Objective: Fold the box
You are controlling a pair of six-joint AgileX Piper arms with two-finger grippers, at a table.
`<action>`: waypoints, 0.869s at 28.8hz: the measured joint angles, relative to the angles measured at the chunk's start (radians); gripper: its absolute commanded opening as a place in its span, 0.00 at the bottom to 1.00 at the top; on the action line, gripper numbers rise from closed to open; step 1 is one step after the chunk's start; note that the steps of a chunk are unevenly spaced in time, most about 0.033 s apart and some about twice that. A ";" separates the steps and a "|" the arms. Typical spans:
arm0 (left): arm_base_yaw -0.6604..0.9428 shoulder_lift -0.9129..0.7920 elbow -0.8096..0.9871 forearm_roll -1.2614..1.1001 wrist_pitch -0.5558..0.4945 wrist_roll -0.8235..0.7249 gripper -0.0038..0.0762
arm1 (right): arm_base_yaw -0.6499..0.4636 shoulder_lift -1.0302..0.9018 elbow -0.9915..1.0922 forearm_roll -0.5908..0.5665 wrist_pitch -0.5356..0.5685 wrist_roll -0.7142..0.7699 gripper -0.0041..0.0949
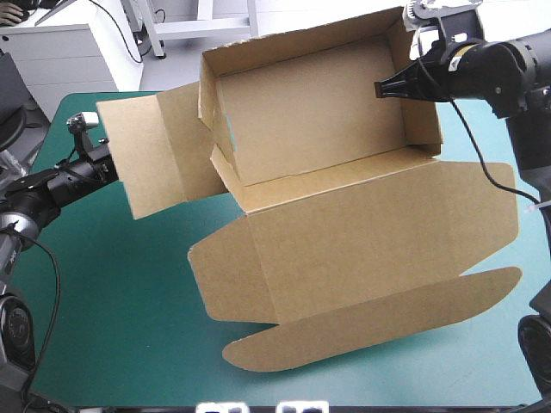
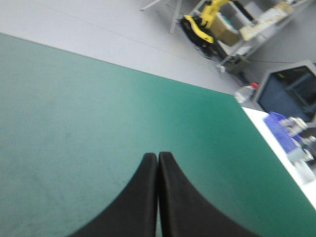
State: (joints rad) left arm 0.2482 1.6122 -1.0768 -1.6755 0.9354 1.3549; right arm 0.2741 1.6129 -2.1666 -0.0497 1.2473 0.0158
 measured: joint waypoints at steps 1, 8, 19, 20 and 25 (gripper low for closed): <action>0.000 0.003 -0.022 0.000 0.061 -0.002 0.04 | 0.000 0.012 0.000 0.010 0.000 0.000 0.02; -0.009 0.006 -0.117 0.002 0.236 -0.043 0.04 | 0.000 0.107 0.000 0.050 -0.002 -0.003 0.02; -0.054 0.006 -0.135 0.004 0.243 -0.117 0.04 | 0.000 0.191 0.001 0.076 -0.045 -0.016 0.02; -0.064 0.006 -0.135 0.004 0.243 -0.129 0.04 | 0.000 0.195 0.001 0.081 -0.054 -0.016 0.02; -0.079 0.006 -0.136 0.006 0.247 -0.178 0.11 | 0.000 0.200 0.001 0.088 -0.068 -0.032 0.02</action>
State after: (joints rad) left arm 0.1692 1.6185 -1.2123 -1.6692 1.1824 1.1773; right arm 0.2741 1.8133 -2.1656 0.0382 1.1792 -0.0166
